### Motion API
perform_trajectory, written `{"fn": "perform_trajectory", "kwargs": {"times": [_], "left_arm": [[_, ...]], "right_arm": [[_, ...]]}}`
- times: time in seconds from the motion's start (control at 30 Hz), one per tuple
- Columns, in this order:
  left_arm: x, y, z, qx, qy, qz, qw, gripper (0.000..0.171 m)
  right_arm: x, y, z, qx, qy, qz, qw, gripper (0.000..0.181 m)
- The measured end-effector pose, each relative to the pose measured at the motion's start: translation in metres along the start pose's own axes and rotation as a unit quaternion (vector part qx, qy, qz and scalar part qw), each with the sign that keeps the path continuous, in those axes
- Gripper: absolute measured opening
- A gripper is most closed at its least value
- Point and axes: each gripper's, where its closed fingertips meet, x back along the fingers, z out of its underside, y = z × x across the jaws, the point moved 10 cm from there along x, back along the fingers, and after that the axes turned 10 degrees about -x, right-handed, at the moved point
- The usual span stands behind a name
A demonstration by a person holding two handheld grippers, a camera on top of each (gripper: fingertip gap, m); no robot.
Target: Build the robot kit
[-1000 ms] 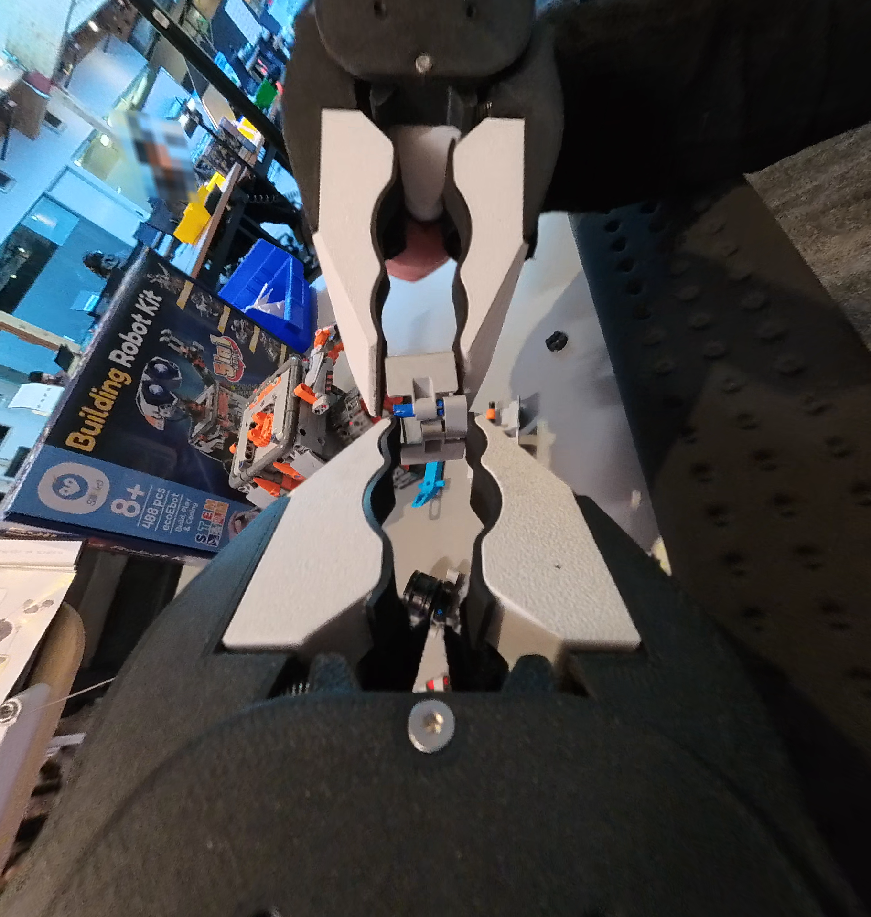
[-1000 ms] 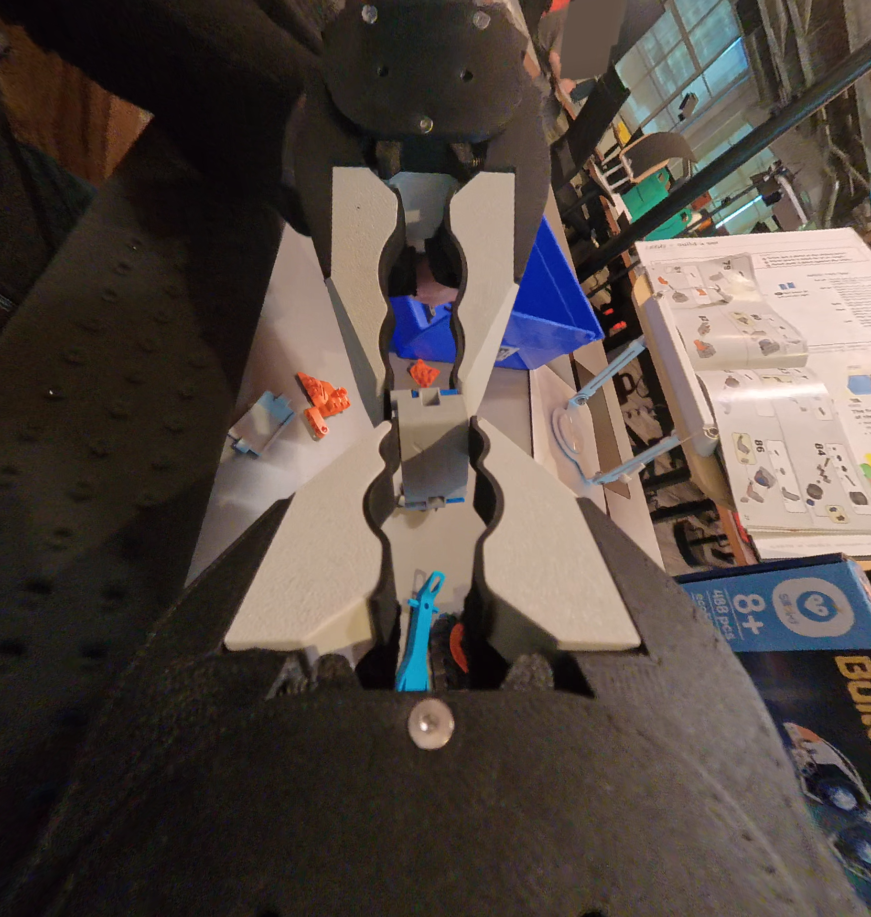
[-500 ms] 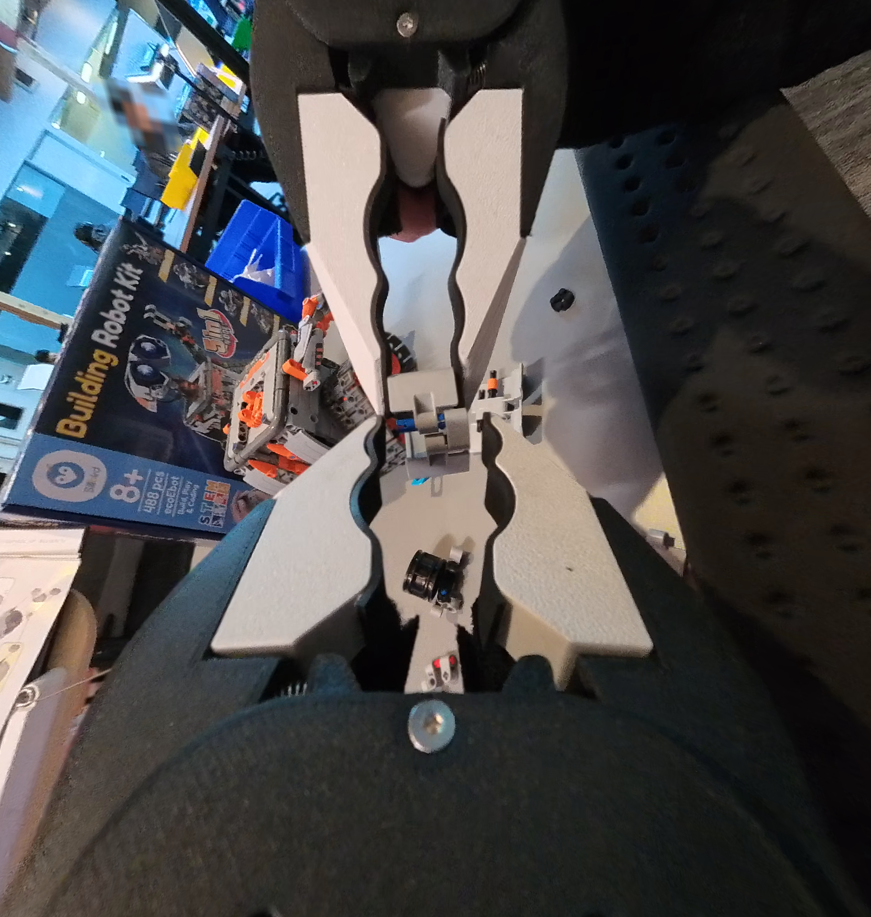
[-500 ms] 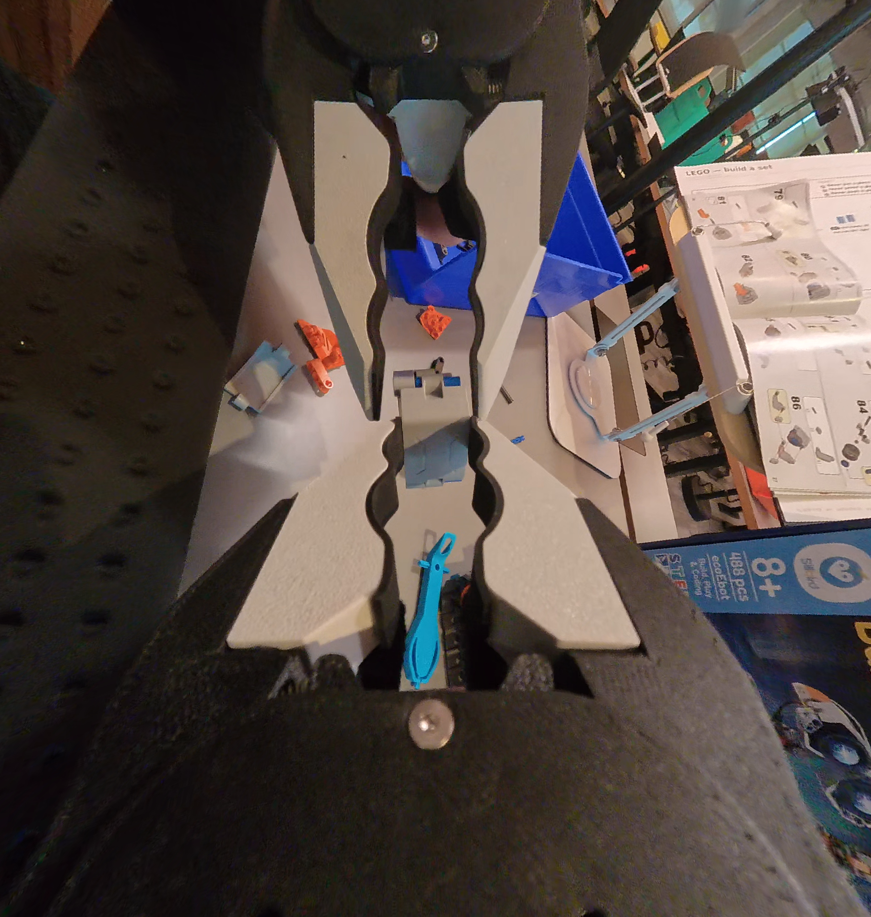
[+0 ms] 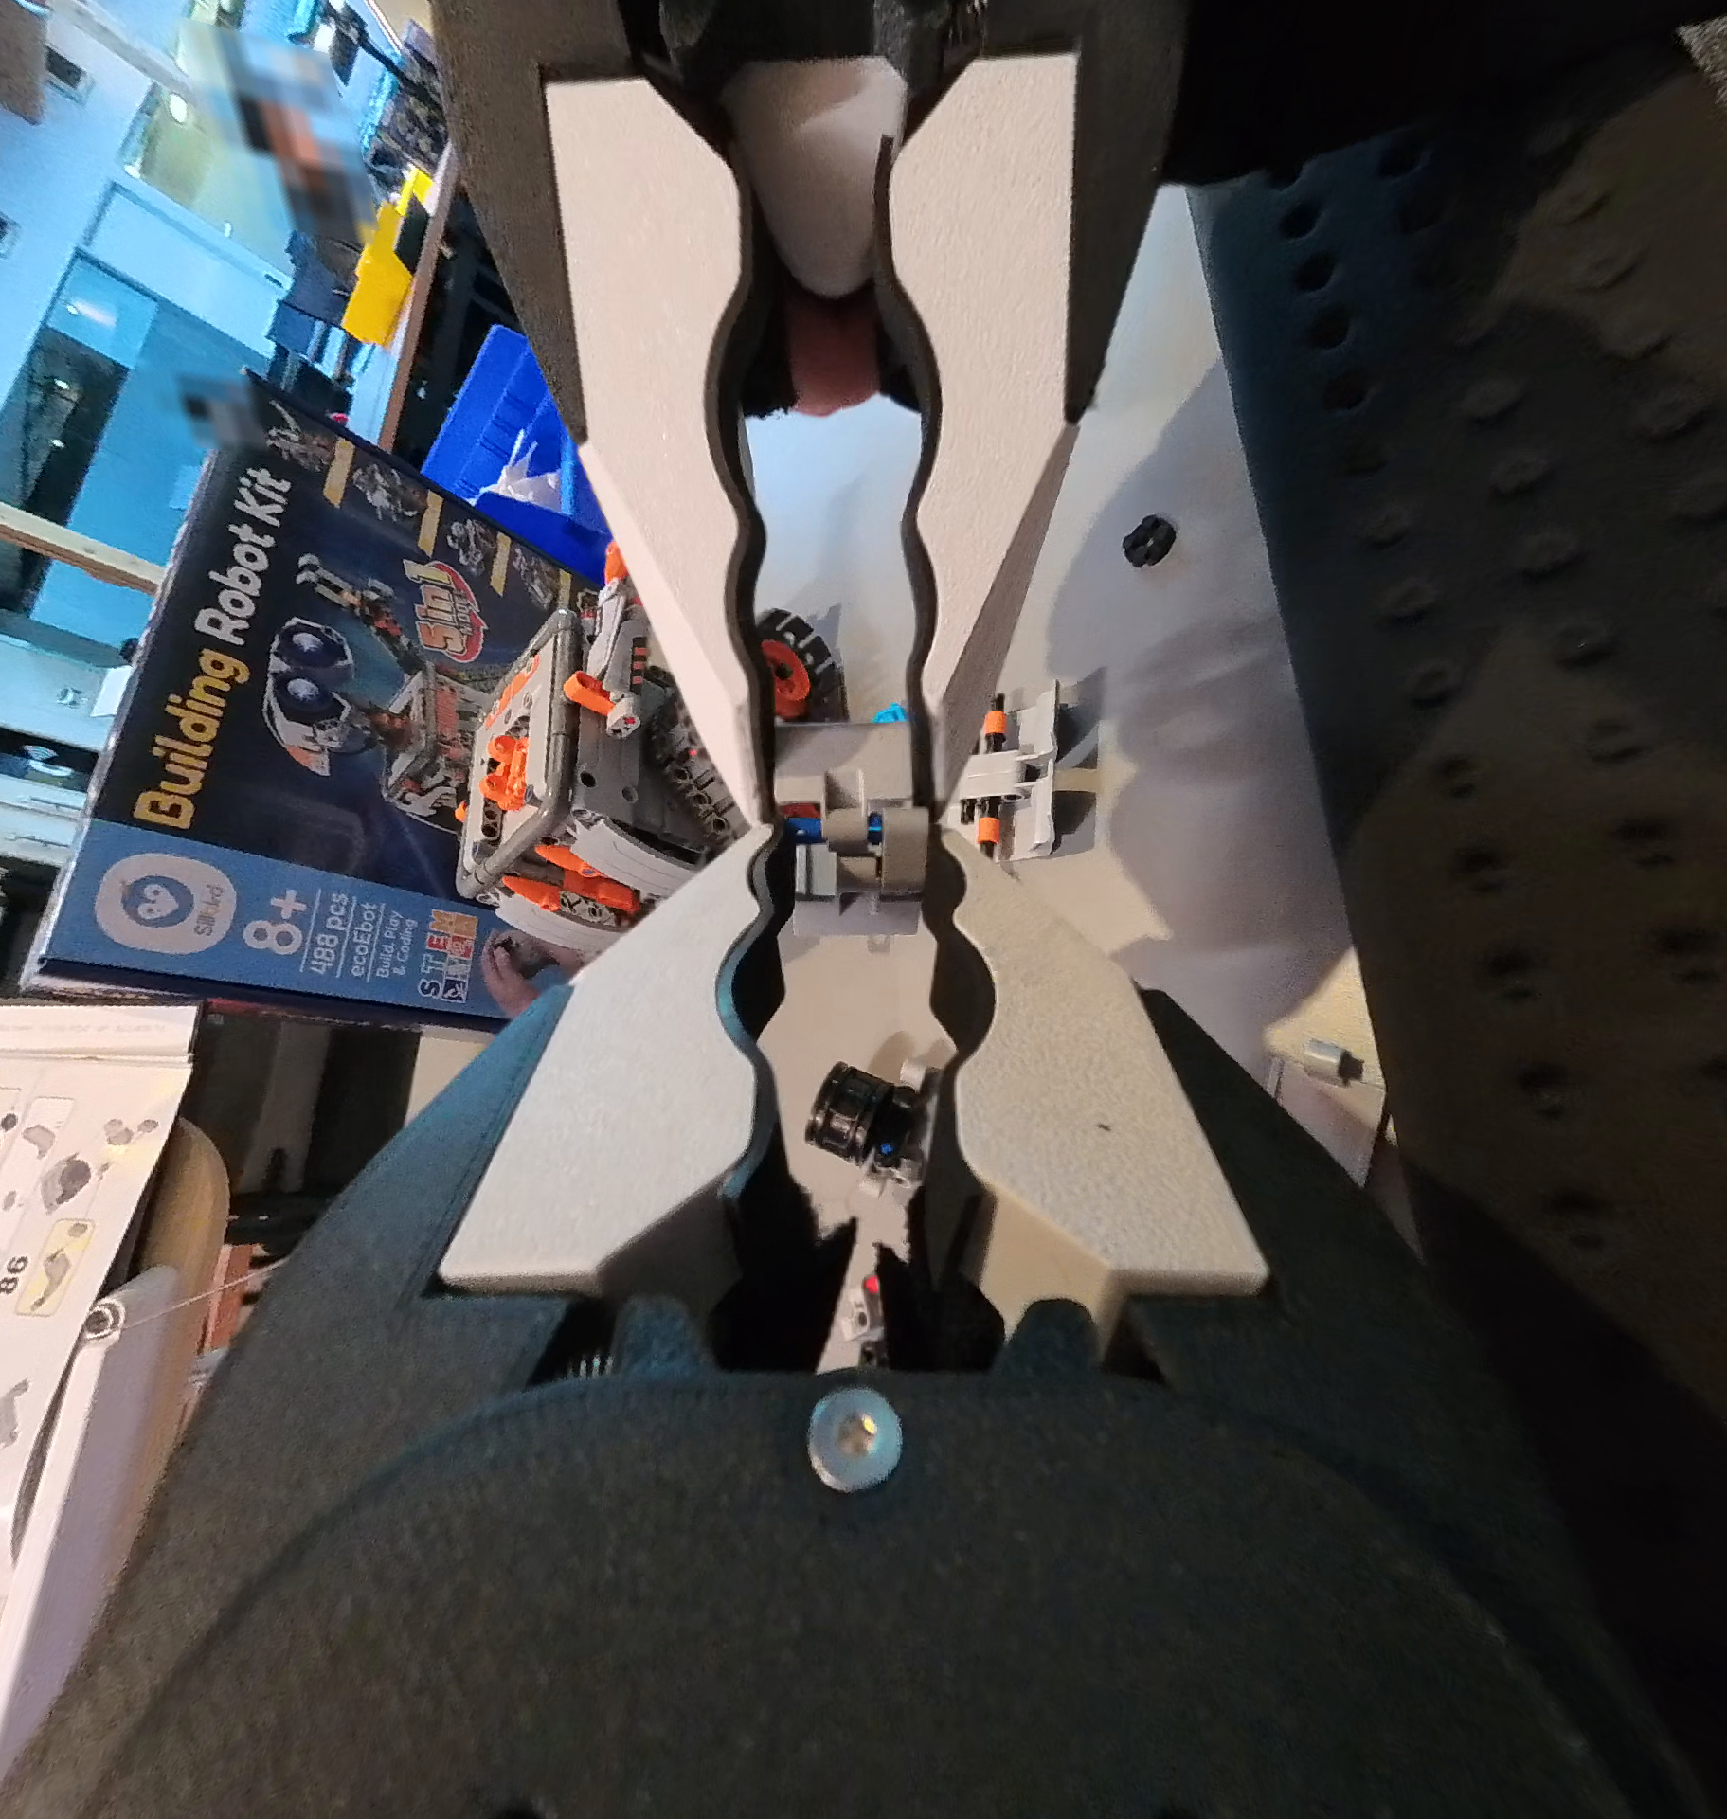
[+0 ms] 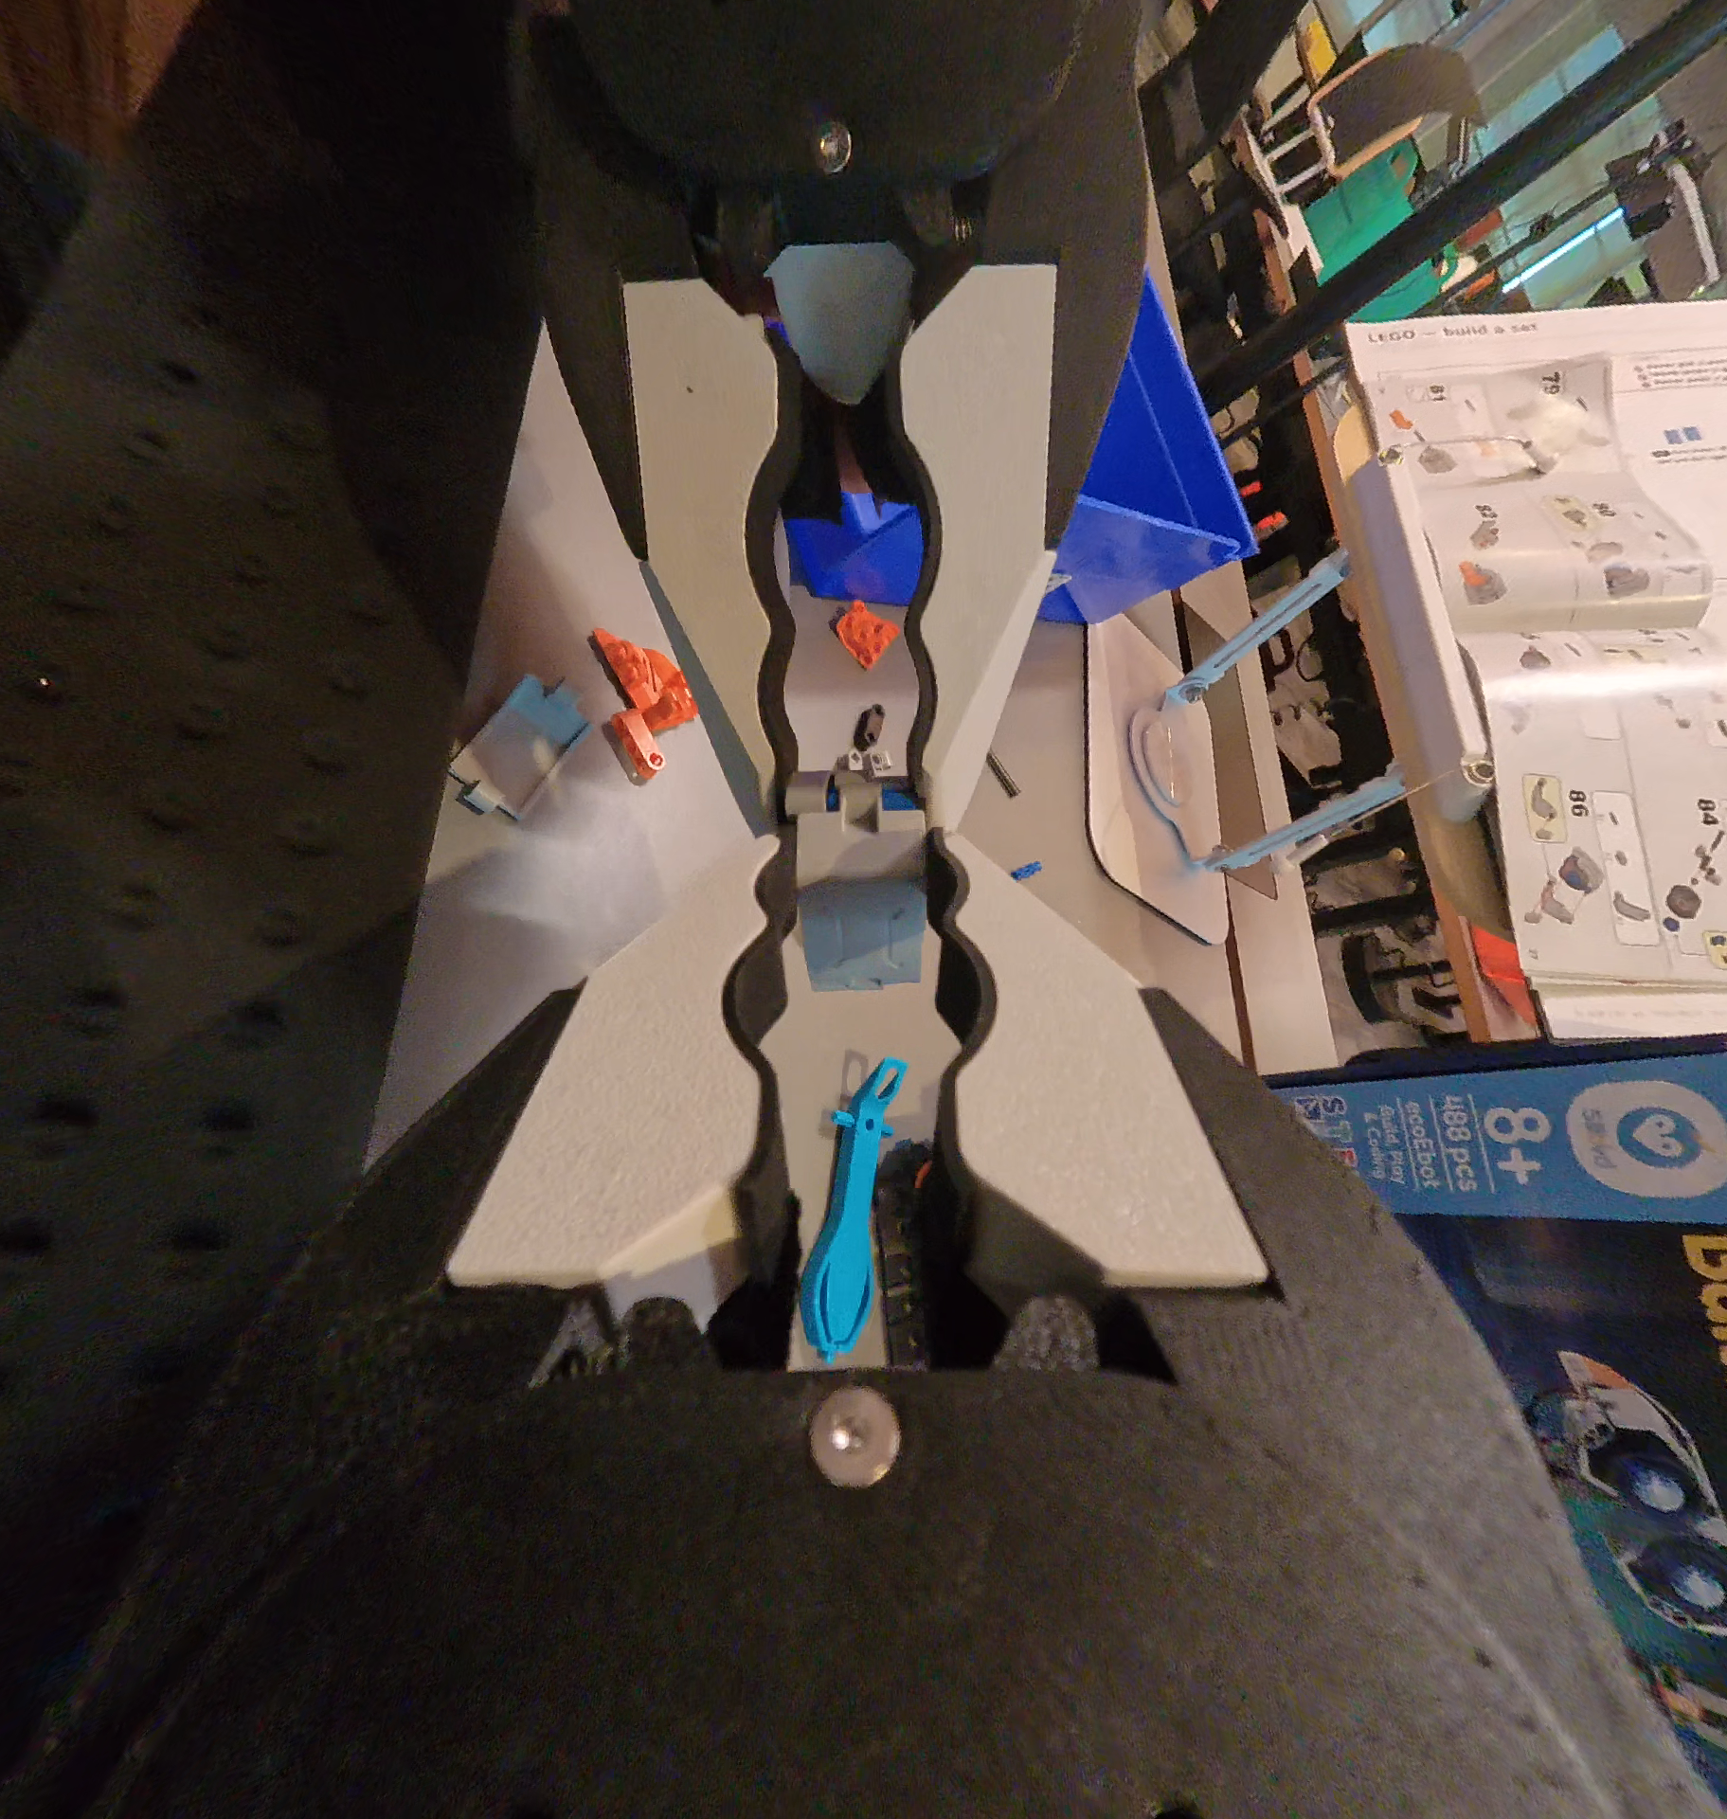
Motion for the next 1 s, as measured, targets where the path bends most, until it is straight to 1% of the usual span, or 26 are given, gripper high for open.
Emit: {"fn": "perform_trajectory", "kwargs": {"times": [0.23, 0.33, 0.4, 0.47, 0.6, 0.73, 0.8, 0.87, 0.93, 1.0], "left_arm": [[-0.005, -0.004, 0.002, 0.004, 0.007, 0.017, 1.0, 0.022], [-0.01, -0.008, 0.005, 0.004, 0.013, 0.032, 0.999, 0.022], [-0.011, -0.007, 0.006, 0.017, -0.002, 0.041, 0.999, 0.021], [-0.01, -0.003, 0.005, 0.031, -0.012, 0.036, 0.999, 0.02], [-0.014, -0.004, 0.009, 0.038, -0.006, 0.045, 0.998, 0.021], [-0.016, -0.002, 0.01, 0.044, -0.001, 0.033, 0.998, 0.022], [-0.013, 0.002, 0.009, 0.034, -0.007, 0.023, 0.999, 0.022], [-0.012, 0.007, 0.011, 0.06, -0.024, 0.015, 0.998, 0.023], [-0.008, 0.01, 0.012, 0.07, -0.045, 0.006, 0.997, 0.024], [-0.005, 0.013, 0.011, 0.089, -0.062, 0.015, 0.994, 0.024]], "right_arm": [[-0.004, 0.002, 0.005, -0.014, 0.01, -0.015, 1.0, 0.023], [-0.007, 0.005, 0.007, -0.014, 0.029, -0.028, 0.999, 0.022], [-0.006, 0.004, 0.009, -0.027, 0.02, -0.038, 0.999, 0.022], [-0.003, 0.001, 0.007, -0.035, 0.007, -0.033, 0.999, 0.021], [-0.007, 0.0, 0.011, -0.029, 0.02, -0.033, 0.999, 0.023], [-0.006, -0.003, 0.013, -0.034, 0.017, -0.027, 0.999, 0.023], [-0.004, -0.006, 0.013, -0.042, -0.003, -0.023, 0.999, 0.023], [-0.001, -0.011, 0.013, -0.056, -0.018, -0.017, 0.998, 0.023], [0.001, -0.014, 0.013, -0.075, -0.049, -0.021, 0.996, 0.023], [0.003, -0.016, 0.013, -0.083, -0.072, -0.031, 0.993, 0.023]]}}
